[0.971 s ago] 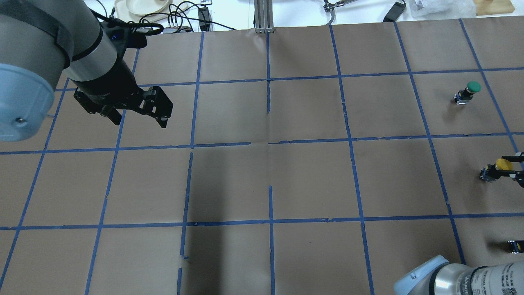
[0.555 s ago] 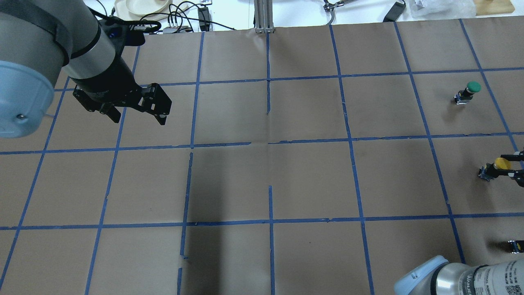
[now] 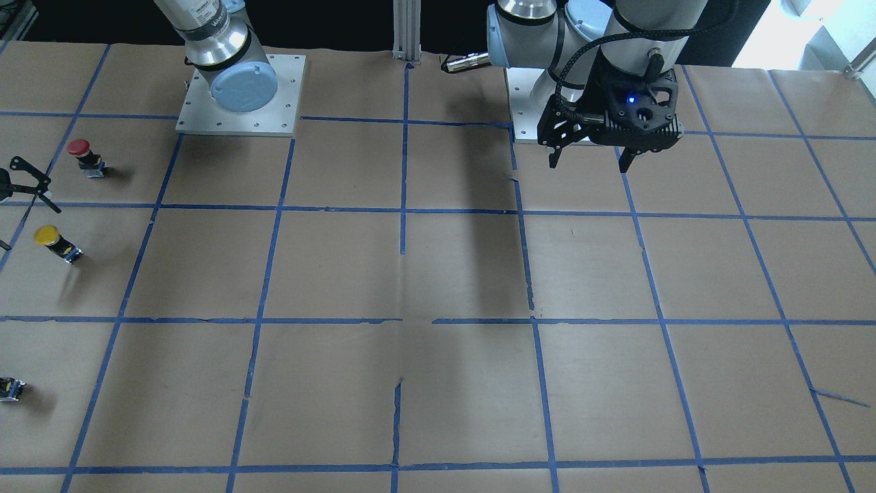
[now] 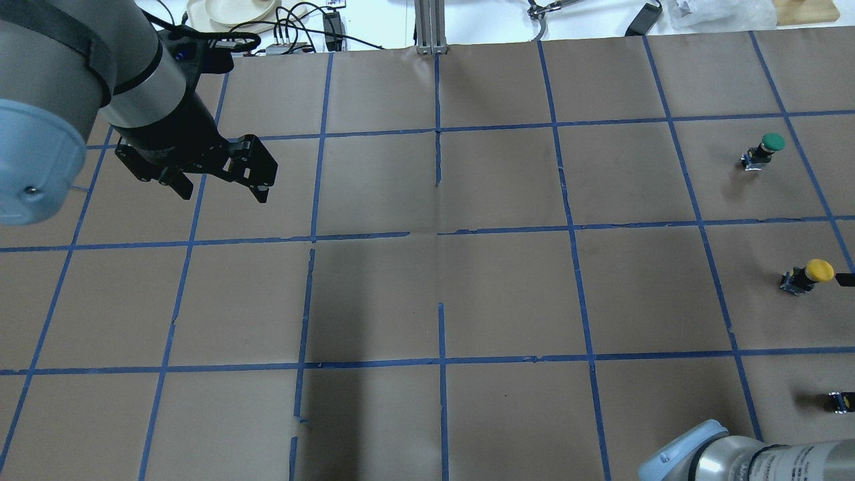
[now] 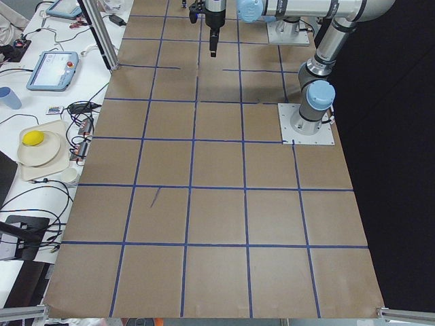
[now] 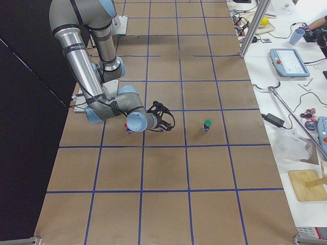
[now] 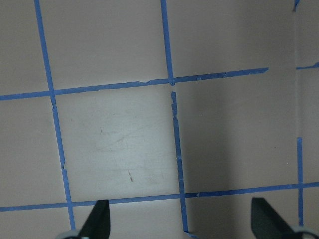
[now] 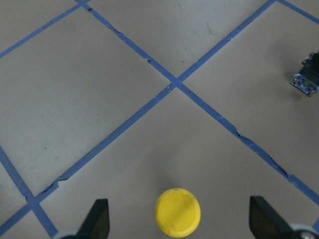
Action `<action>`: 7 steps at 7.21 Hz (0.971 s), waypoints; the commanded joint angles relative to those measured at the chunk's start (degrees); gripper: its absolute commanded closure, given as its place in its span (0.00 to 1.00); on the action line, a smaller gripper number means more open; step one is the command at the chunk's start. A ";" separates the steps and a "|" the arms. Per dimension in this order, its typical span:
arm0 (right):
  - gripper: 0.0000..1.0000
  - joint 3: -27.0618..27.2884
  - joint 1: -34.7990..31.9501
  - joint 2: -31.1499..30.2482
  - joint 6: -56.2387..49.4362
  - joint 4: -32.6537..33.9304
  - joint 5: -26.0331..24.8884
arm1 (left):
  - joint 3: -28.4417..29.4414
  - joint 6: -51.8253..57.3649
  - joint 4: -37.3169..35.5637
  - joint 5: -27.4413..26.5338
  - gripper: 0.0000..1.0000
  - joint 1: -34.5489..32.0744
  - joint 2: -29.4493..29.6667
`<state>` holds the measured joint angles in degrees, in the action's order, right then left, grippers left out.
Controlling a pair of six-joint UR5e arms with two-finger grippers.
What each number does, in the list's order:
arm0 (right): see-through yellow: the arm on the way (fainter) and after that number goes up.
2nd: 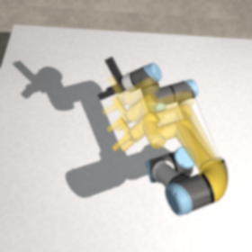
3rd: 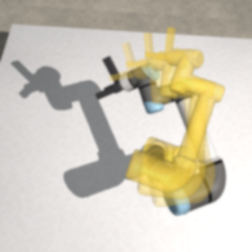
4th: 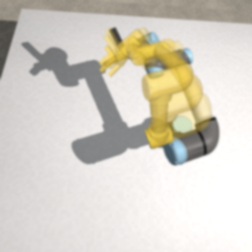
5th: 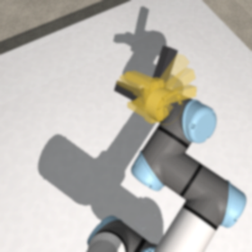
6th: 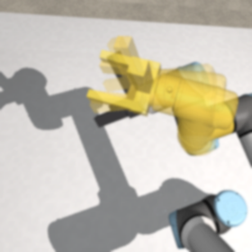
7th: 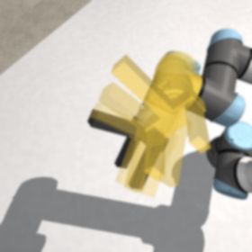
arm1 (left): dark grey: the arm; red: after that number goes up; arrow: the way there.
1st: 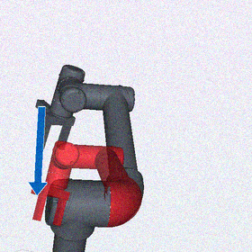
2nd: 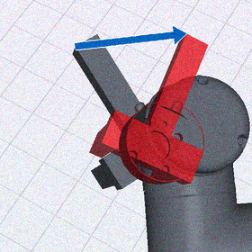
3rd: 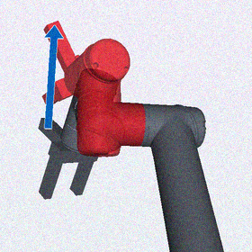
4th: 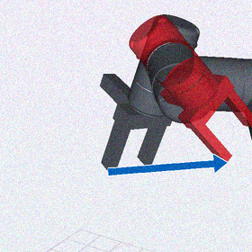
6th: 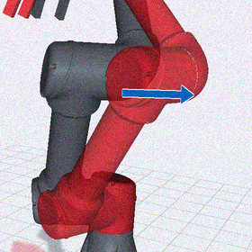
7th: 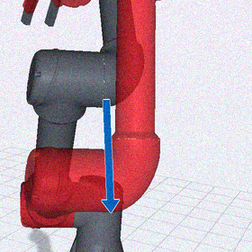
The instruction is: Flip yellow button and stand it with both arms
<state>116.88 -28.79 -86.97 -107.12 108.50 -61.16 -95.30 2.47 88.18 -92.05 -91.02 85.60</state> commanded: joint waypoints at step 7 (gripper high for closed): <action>0.00 -5.60 -24.90 -25.18 72.10 -14.62 -12.76 | 1.08 -2.03 0.59 0.12 0.00 -0.22 0.18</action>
<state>112.76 -51.30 -112.06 -40.42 95.11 -73.72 -94.28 0.41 88.77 -91.93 -91.23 85.82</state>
